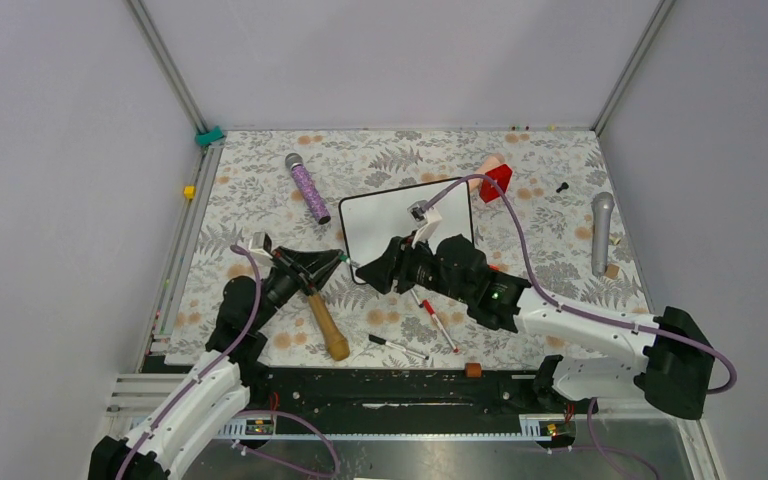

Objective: Write a sentence on the whiteboard
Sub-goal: Open the whiteboard marker at the center of the board.

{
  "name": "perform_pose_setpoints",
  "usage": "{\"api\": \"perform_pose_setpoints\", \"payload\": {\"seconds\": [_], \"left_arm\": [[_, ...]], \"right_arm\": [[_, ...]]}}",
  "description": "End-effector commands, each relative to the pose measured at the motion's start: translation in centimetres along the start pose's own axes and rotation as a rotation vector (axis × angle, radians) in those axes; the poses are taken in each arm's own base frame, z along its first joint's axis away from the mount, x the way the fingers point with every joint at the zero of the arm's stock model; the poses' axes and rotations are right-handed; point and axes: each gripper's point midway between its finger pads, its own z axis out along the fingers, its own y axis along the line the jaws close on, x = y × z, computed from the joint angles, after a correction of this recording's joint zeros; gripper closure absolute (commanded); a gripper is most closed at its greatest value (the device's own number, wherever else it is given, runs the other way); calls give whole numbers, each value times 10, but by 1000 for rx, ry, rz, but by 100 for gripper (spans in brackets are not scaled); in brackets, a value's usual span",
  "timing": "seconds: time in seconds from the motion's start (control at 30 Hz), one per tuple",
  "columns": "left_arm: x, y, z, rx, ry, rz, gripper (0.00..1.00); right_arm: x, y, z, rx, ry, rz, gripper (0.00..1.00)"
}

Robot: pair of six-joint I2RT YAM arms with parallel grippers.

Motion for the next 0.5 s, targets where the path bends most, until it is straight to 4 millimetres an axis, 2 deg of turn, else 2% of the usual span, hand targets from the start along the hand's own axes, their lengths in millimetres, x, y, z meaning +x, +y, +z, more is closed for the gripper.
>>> {"api": "perform_pose_setpoints", "payload": {"seconds": [0.0,0.17,0.33,0.37,0.47], "left_arm": [[3,-39,0,127,3,-17,100],[2,-37,-1,126,-3,-25,100],[2,-38,-1,130,-4,-29,100],[2,-38,-1,128,-2,-29,100],[1,-37,0,129,-5,-29,100]], "right_arm": [[-32,26,8,-74,-111,47,45],[-33,28,13,-87,-121,55,59],[-30,26,18,-82,-112,61,62],[-30,26,18,-84,-114,61,72],[-30,26,17,-84,-115,58,96]]}}
